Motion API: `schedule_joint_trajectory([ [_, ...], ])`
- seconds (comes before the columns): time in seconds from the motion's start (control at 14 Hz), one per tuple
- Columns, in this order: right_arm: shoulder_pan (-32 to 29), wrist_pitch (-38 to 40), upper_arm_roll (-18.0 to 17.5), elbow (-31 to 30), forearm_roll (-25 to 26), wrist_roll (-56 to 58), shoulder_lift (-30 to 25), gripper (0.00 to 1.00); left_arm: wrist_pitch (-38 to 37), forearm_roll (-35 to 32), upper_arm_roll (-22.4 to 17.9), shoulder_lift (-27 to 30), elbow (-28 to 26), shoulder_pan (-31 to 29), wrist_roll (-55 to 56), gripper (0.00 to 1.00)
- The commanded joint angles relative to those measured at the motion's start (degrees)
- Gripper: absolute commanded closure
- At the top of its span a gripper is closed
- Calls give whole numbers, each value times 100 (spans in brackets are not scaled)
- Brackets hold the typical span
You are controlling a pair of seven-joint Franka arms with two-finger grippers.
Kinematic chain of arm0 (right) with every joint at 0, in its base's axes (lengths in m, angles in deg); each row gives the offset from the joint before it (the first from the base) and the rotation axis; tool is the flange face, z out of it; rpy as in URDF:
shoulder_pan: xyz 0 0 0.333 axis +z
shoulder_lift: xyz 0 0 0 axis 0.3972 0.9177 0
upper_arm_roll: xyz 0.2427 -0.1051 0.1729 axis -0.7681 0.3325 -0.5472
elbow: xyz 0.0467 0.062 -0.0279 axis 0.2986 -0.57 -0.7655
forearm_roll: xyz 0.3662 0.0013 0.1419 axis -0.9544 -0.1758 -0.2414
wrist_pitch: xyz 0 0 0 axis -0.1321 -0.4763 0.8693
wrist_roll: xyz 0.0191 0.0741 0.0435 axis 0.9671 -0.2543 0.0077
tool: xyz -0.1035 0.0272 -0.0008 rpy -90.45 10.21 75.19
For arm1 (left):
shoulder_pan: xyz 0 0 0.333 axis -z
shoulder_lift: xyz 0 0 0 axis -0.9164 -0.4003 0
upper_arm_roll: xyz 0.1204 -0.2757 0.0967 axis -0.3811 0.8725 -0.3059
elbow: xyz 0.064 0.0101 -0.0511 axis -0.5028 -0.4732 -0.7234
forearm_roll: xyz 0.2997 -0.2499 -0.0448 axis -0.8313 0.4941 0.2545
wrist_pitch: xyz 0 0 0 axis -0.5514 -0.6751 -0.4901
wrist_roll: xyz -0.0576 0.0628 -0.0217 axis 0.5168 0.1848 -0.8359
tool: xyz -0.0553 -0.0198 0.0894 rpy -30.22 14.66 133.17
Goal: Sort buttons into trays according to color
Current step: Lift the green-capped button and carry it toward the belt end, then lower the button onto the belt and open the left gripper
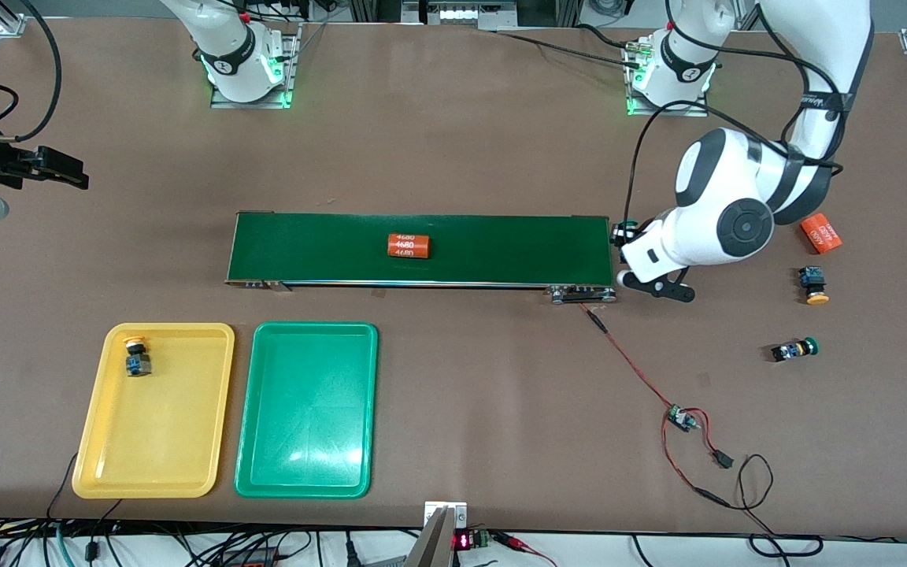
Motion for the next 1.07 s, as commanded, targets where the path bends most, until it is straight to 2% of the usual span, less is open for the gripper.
schedule_joint_trajectory([
  [0.0,-10,65,20,-42,-88,-49,-102,0,98,286,-36,-314,230,226,131,100],
  [0.36,-19,82,29,-42,-88,-49,-102,0,432,506,-27,-525,168,481,140,100],
  [1.0,-1,91,29,-42,-88,-41,-93,0,951,507,-27,-727,36,736,140,99],
])
